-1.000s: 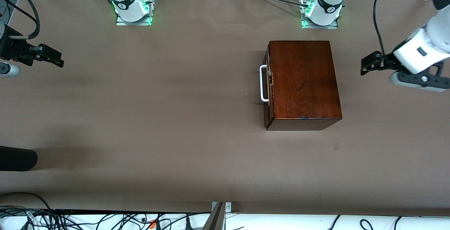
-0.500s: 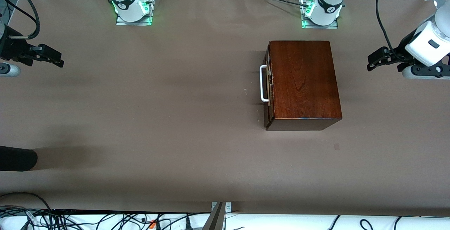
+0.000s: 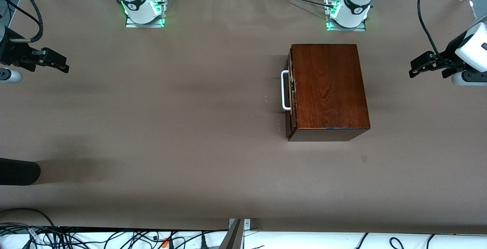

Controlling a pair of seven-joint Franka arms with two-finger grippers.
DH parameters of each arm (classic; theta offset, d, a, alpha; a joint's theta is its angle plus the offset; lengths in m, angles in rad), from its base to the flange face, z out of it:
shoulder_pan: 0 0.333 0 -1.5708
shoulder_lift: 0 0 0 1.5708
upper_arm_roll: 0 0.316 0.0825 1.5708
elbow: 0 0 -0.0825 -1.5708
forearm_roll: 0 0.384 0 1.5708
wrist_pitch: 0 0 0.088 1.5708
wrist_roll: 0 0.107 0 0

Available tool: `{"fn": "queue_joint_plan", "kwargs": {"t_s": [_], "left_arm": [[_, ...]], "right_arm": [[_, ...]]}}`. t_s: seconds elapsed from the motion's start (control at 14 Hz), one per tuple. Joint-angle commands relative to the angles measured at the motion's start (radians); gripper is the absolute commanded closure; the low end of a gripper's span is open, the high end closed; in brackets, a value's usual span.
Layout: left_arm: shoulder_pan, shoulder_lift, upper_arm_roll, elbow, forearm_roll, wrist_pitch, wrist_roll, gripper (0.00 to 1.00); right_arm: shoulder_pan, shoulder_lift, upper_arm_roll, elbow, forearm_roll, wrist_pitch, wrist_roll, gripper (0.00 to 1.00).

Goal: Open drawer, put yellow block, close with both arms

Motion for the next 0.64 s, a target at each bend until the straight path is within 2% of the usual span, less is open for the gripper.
{"fn": "queue_joint_plan", "kwargs": {"t_s": [0.0, 0.57], "left_arm": [[-0.013, -0.019, 0.008, -0.018, 0.003, 0.004, 0.011, 0.00], [-0.013, 0.010, 0.000, 0.025, 0.003, -0.042, 0.010, 0.00]], "right_arm": [[-0.006, -0.016, 0.003, -0.013, 0.012, 0.007, 0.004, 0.00], [-0.005, -0.016, 0.003, -0.013, 0.012, 0.005, -0.002, 0.00]]}}
